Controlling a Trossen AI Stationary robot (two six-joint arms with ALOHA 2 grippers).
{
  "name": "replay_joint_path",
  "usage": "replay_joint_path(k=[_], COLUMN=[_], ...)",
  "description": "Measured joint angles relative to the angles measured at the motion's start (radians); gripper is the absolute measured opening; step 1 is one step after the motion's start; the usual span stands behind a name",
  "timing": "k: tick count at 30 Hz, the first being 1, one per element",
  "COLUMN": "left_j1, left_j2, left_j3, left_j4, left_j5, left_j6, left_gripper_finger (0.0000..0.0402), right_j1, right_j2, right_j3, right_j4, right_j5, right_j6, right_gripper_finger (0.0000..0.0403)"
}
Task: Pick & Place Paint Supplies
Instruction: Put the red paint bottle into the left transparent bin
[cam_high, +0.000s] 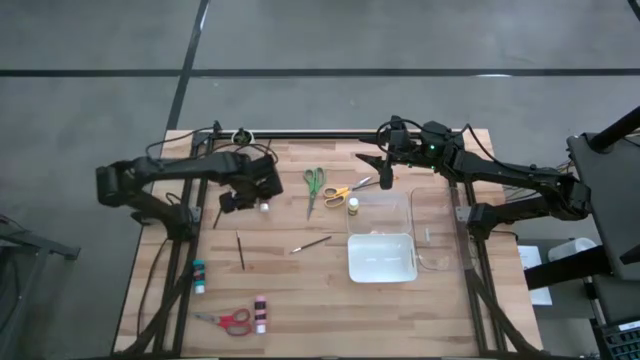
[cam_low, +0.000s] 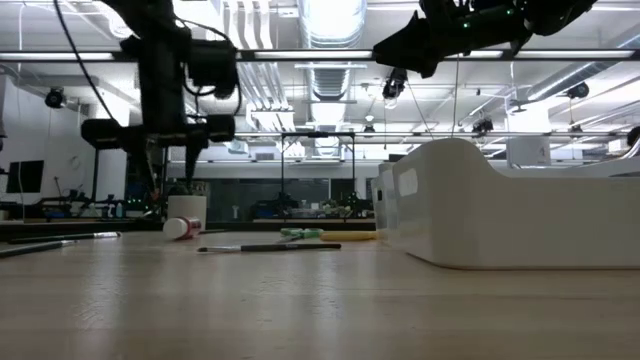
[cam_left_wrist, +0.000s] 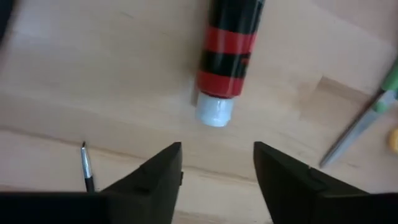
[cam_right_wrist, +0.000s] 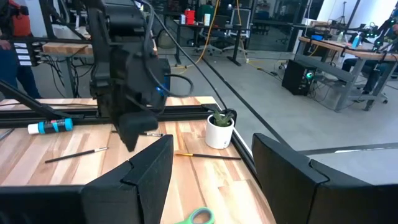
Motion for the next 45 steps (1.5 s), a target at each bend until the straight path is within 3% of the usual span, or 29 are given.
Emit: replay_joint_path(k=[5,18,45], left_j1=[0.009,0.005,-0.005], left_j2=[0.092,0.224,0.32], left_j3=[0.059,0.056,0.054], left_j4=[-0.047,0.026,0.108], left_j5=[-0.062,-0.06,-0.058], left_j6=[0.036,0.013,0.044], left_gripper_finger=[0.022,0.0183,0.018], right_j1=[0.0,0.0,0.0], right_j2=[0.0,0.0,0.0], right_j3=[0.0,0.0,0.0], right_j4=[0.0,0.0,0.0], right_j5=[0.0,0.0,0.0], right_j6=[0.0,0.0,0.0], right_gripper_finger=[0.0217,0.0217,0.0217])
